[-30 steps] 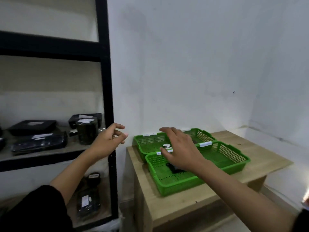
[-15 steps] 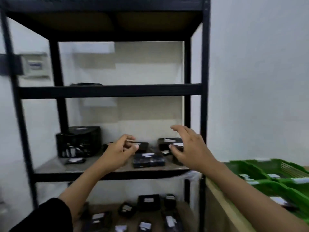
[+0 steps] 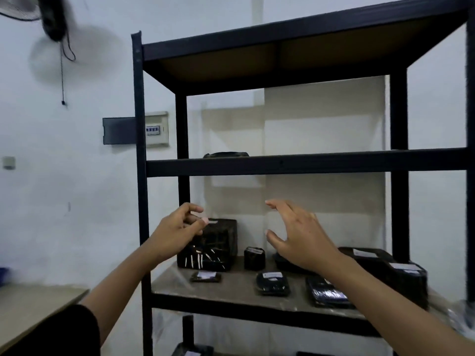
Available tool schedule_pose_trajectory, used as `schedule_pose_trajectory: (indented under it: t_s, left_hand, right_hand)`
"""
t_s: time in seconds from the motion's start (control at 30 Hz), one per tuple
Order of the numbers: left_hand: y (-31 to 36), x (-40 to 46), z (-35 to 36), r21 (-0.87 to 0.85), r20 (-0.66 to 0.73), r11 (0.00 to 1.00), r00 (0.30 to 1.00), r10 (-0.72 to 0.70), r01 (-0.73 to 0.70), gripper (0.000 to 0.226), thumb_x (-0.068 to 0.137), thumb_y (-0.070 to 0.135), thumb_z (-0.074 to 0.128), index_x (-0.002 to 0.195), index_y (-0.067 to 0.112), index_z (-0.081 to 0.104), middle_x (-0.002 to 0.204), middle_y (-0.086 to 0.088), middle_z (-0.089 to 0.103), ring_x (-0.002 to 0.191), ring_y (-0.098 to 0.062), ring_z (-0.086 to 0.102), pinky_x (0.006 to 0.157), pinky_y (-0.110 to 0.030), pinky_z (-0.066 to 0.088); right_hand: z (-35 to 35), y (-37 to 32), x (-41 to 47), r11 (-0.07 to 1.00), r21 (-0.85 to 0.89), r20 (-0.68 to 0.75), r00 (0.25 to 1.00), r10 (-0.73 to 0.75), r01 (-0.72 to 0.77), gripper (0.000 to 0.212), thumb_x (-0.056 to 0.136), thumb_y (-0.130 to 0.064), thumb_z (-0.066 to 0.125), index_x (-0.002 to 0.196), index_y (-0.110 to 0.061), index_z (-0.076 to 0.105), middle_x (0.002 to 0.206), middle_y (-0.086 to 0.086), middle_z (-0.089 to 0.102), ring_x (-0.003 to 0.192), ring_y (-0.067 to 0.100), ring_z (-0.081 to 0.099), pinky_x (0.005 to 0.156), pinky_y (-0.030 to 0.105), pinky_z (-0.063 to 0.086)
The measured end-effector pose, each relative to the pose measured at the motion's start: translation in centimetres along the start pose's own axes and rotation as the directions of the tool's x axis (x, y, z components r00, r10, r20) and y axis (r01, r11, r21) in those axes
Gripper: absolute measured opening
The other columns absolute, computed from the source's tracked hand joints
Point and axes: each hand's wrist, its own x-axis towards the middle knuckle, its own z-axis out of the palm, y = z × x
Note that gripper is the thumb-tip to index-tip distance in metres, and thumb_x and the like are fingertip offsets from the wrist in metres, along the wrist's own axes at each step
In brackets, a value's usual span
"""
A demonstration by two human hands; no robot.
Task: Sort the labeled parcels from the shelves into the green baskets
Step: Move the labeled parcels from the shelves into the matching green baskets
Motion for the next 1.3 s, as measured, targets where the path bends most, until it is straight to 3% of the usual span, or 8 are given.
schedule_pose_trajectory:
  t_s: [0.43,0.57,0.63,0.73,0.8,0.9,1.1,1.3]
  left_hand:
    - [0.6,22.6,-4.6,0.14,-0.23,0.965,0.94,0.25,-0.222,0.02,0.091,0.034,0.054,0.098,0.019,0.064,0.091,0.0,0.068,0.09,-0.018,0.066,0.085,-0.038,0.053]
    - [0.6,30.6,-4.0,0.398,-0.182,0.917,0.978,0.105,-0.024,0.036,0.093,0.034,0.05,0.114,0.007,0.061,0.116,-0.008,0.062,0.108,-0.026,0.056,0.088,-0.03,0.043]
    - [0.0,33.5,-3.3,0.469,-0.07,0.876,0.993,-0.093,0.115,0.047,0.093,0.037,0.049,0.124,0.001,0.052,0.132,-0.017,0.052,0.095,-0.027,0.056,0.075,-0.028,0.043]
    - [-1.1,36.0,-2.3,0.478,0.043,0.845,0.954,-0.296,0.24,0.057,0.092,0.045,0.049,0.128,0.001,0.045,0.132,-0.019,0.05,0.093,-0.028,0.059,0.078,-0.032,0.05]
    - [-1.7,36.8,-1.9,0.525,0.049,0.817,0.949,-0.311,0.24,0.059,0.09,0.046,0.054,0.128,0.001,0.045,0.126,-0.017,0.054,0.107,-0.03,0.056,0.09,-0.037,0.045]
    - [-2.0,37.0,-2.3,0.513,0.002,0.827,0.963,-0.269,0.23,0.051,0.082,0.041,0.067,0.11,0.0,0.055,0.104,-0.014,0.062,0.086,-0.024,0.056,0.072,-0.032,0.045]
    - [-3.7,38.0,-3.2,-0.083,0.0,0.982,0.985,-0.17,0.169,0.049,0.064,-0.006,0.08,0.102,0.01,0.052,0.111,-0.017,0.063,0.094,-0.026,0.064,0.063,-0.032,0.06]
    - [-3.7,37.6,-3.0,-0.06,-0.014,0.993,0.995,-0.101,0.1,0.052,0.059,-0.008,0.082,0.088,0.013,0.045,0.085,-0.01,0.058,0.068,-0.022,0.063,0.064,-0.037,0.06]
  right_hand:
    - [2.5,3.2,24.8,0.996,-0.088,-0.158,0.987,-0.014,0.0,0.041,0.093,-0.039,0.047,0.129,-0.019,0.048,0.129,0.003,0.055,0.117,0.023,0.05,0.099,0.038,0.039]
    - [3.6,4.6,32.5,0.971,-0.048,0.147,0.96,0.239,-0.234,0.03,0.091,-0.029,0.048,0.109,-0.008,0.058,0.109,0.01,0.062,0.09,0.026,0.057,0.072,0.031,0.046]
    - [4.5,4.4,34.2,0.947,-0.074,0.379,0.87,0.317,-0.313,0.025,0.094,-0.027,0.047,0.103,-0.005,0.055,0.093,0.013,0.057,0.073,0.025,0.052,0.061,0.028,0.042]
    - [5.4,4.2,35.1,0.939,-0.106,0.521,0.786,0.334,-0.328,0.033,0.098,-0.031,0.046,0.121,-0.008,0.052,0.107,0.011,0.054,0.085,0.025,0.057,0.064,0.029,0.047]
    - [5.8,4.8,35.7,0.93,-0.031,0.49,0.806,0.333,-0.366,0.037,0.095,-0.032,0.051,0.123,-0.009,0.053,0.114,0.008,0.055,0.097,0.025,0.059,0.072,0.032,0.051]
    - [5.9,6.1,36.4,0.877,0.124,0.325,0.854,0.406,-0.464,0.03,0.088,-0.021,0.06,0.113,-0.003,0.059,0.114,0.018,0.063,0.097,0.031,0.064,0.088,0.044,0.054]
    - [5.8,6.8,36.0,0.847,0.202,0.116,0.871,0.477,-0.491,0.024,0.081,0.008,0.061,0.104,0.003,0.062,0.074,0.016,0.061,0.084,0.034,0.071,0.079,0.042,0.059]
    - [5.8,6.5,35.5,0.869,0.195,0.006,0.886,0.463,-0.456,0.031,0.08,0.014,0.056,0.108,0.0,0.055,0.098,0.021,0.06,0.085,0.034,0.07,0.074,0.043,0.06]
